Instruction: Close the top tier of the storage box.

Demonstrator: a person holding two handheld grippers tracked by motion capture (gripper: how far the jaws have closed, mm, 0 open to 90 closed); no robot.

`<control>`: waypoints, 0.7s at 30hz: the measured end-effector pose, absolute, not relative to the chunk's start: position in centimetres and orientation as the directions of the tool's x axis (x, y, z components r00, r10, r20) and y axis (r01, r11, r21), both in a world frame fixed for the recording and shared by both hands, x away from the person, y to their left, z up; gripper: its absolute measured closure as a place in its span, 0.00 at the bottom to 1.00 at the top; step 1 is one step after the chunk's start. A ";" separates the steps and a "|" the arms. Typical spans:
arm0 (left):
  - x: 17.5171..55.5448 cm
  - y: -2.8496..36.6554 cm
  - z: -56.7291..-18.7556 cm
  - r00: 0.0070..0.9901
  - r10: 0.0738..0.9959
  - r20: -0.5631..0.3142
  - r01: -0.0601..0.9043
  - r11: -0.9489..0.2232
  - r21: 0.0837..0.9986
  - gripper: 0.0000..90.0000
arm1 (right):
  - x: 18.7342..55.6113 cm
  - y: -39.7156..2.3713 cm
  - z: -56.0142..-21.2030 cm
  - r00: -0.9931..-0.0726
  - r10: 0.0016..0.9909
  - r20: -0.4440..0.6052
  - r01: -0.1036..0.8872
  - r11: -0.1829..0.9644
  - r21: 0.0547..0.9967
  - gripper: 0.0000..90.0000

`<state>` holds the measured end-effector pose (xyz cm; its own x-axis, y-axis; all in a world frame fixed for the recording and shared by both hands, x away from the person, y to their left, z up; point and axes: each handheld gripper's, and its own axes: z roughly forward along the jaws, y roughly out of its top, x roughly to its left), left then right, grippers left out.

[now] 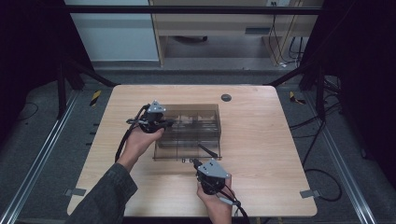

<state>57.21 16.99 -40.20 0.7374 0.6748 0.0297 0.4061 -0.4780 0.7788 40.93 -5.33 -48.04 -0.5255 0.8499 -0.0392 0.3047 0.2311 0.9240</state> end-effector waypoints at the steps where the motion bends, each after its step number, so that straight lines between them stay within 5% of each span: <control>1: 57.2 17.0 -40.2 0.737 0.676 0.029 0.407 -0.478 0.779 0.99 | 40.9 -5.3 -48.1 -0.525 0.850 -0.038 0.304 0.229 0.925 1.00; 21: 57.2 17.1 -40.2 0.736 0.677 0.016 0.414 -0.469 0.780 0.99 | 41.6 -5.1 -47.7 -0.537 0.843 -0.032 0.300 0.226 0.927 1.00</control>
